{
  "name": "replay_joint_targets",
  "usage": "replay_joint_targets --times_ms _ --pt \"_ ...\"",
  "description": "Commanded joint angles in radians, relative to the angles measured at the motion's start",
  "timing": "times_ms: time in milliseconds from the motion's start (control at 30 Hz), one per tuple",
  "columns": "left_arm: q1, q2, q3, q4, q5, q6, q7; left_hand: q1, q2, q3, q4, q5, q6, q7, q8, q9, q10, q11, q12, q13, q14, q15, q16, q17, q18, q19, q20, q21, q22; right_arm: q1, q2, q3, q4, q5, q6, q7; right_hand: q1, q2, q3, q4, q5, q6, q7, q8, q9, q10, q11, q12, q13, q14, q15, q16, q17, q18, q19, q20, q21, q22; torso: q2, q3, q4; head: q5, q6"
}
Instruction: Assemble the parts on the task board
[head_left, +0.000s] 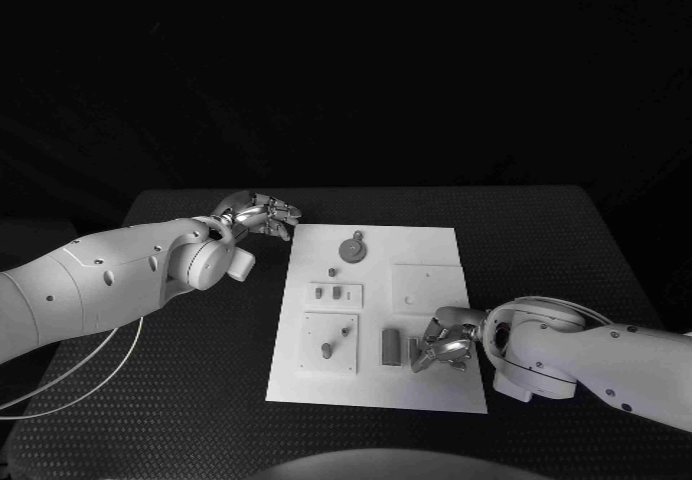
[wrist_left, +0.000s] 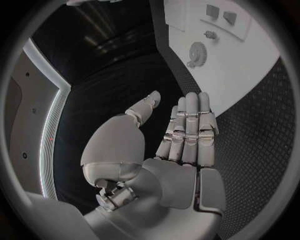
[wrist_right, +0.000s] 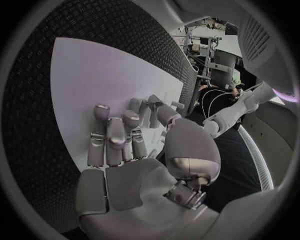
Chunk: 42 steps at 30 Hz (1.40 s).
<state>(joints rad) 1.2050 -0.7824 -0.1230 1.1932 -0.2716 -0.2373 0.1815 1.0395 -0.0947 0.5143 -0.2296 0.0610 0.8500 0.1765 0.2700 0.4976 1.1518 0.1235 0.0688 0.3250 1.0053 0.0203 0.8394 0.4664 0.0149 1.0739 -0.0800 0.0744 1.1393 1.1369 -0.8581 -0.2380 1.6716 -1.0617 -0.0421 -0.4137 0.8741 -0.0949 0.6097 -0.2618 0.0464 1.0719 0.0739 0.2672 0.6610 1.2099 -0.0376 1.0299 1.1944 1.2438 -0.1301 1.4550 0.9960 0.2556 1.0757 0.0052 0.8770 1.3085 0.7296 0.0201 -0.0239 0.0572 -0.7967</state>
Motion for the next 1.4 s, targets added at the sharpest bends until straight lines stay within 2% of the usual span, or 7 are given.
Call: replay_joint_targets --times_ms 33,67,433,700,1067,1233,1400 --pt "0.001 0.0 0.001 0.003 0.005 0.01 0.006 -0.008 0.0 -0.001 0.008 0.004 0.001 0.009 0.005 -0.002 -0.008 -0.001 0.001 0.001 0.008 0.0 -0.006 0.002 0.005 0.003 0.002 -0.004 0.001 -0.002 0.004 0.0 -0.001 -0.023 -0.016 -0.011 -0.001 0.021 -0.002 -0.01 0.004 0.009 -0.001 0.004 -0.002 0.01 0.001 0.007 -0.002 0.009 -0.001 0.007 0.004 0.006 0.005 -0.005 0.003 0.016 0.0 0.0001 -0.0003 0.001 -0.001" --pt "0.001 0.0 0.001 0.003 0.005 0.011 0.006 -0.008 0.0 -0.001 0.008 0.004 0.001 0.009 0.005 -0.002 -0.008 -0.001 0.001 0.001 0.008 0.0 -0.006 0.002 0.005 0.003 0.002 -0.004 0.001 -0.003 0.005 0.0 -0.001 -0.031 -0.023 -0.014 0.0 0.038 -0.002 -0.017 0.004 0.012 -0.002 0.005 -0.002 0.014 0.0 0.007 -0.003 0.013 -0.002 0.008 0.007 0.006 0.006 -0.006 0.003 0.016 0.0 0.0001 -0.0003 0.001 -0.001" --pt "0.001 0.0 0.001 0.004 0.005 0.009 0.006 -0.008 0.0 -0.001 0.008 0.004 0.001 0.009 0.005 -0.002 -0.008 -0.001 0.001 0.002 0.008 0.0 -0.006 0.002 0.005 0.003 0.002 -0.004 0.001 -0.003 0.006 0.0 -0.005 -0.055 -0.042 -0.022 0.013 0.095 -0.001 -0.028 0.004 0.025 -0.008 0.008 -0.004 0.028 -0.006 0.008 -0.004 0.03 -0.005 0.012 0.017 0.006 0.014 -0.01 0.005 0.017 0.0 -0.0001 0.0002 -0.001 -0.002" --pt "0.001 -0.001 0.001 0.004 0.005 0.009 0.006 -0.008 0.0 -0.001 0.009 0.004 0.001 0.009 0.006 -0.002 -0.008 -0.001 0.001 0.002 0.009 0.0 -0.006 0.003 0.005 0.003 0.002 -0.004 0.001 -0.003 0.007 0.0 -0.008 -0.055 -0.027 -0.025 0.009 0.091 -0.008 -0.03 0.004 0.027 -0.008 0.008 -0.005 0.031 -0.006 0.008 -0.004 0.034 -0.006 0.013 0.021 0.006 0.014 -0.011 0.006 0.017 0.0 -0.0001 -0.0003 -0.001 -0.002" --pt "0.001 0.0 0.001 0.004 0.005 0.01 0.007 -0.008 0.0 -0.001 0.009 0.004 0.001 0.009 0.006 -0.002 -0.008 -0.001 0.001 0.002 0.009 0.0 -0.006 0.003 0.005 0.003 0.002 -0.004 0.001 -0.003 -0.003 0.0 -0.015 -0.025 -0.026 -0.004 0.011 0.047 -0.021 -0.028 0.004 0.026 -0.007 0.005 -0.008 0.031 -0.005 0.005 -0.005 0.028 -0.006 0.008 0.008 0.006 0.013 -0.011 0.004 0.016 0.0 0.0002 -0.0001 -0.005 0.003" --pt "0.001 0.0 0.001 0.003 0.01 0.01 0.012 -0.009 -0.001 -0.002 0.01 0.004 0.001 0.009 0.006 -0.002 -0.008 -0.001 0.001 0.002 0.008 0.0 -0.007 0.004 0.005 0.002 0.002 -0.004 0.001 0.003 -0.021 0.001 -0.027 0.051 -0.024 0.068 -0.001 -0.02 -0.025 -0.022 0.004 0.004 0.001 -0.009 -0.015 0.014 0.003 -0.004 -0.005 -0.003 -0.004 -0.007 -0.031 0.006 0.002 -0.006 -0.005 0.014 -0.002 0.0001 -0.0011 -0.01 0.019" --pt "0.001 0.005 0.001 -0.003 0.036 0.01 0.024 -0.012 -0.003 -0.004 0.01 0.004 0.0 0.009 0.006 -0.003 -0.009 0.0 0.001 0.002 0.006 0.001 -0.009 0.004 0.004 0.0 0.003 -0.005 0.001 0.037 -0.022 0.014 -0.071 0.119 -0.041 0.186 0.0 -0.087 0.002 0.0 0.004 -0.066 0.029 -0.044 -0.028 -0.024 0.029 -0.007 0.002 -0.049 0.018 -0.022 -0.056 0.006 -0.021 0.008 -0.022 0.013 -0.006 -0.0011 -0.0028 -0.019 0.047"
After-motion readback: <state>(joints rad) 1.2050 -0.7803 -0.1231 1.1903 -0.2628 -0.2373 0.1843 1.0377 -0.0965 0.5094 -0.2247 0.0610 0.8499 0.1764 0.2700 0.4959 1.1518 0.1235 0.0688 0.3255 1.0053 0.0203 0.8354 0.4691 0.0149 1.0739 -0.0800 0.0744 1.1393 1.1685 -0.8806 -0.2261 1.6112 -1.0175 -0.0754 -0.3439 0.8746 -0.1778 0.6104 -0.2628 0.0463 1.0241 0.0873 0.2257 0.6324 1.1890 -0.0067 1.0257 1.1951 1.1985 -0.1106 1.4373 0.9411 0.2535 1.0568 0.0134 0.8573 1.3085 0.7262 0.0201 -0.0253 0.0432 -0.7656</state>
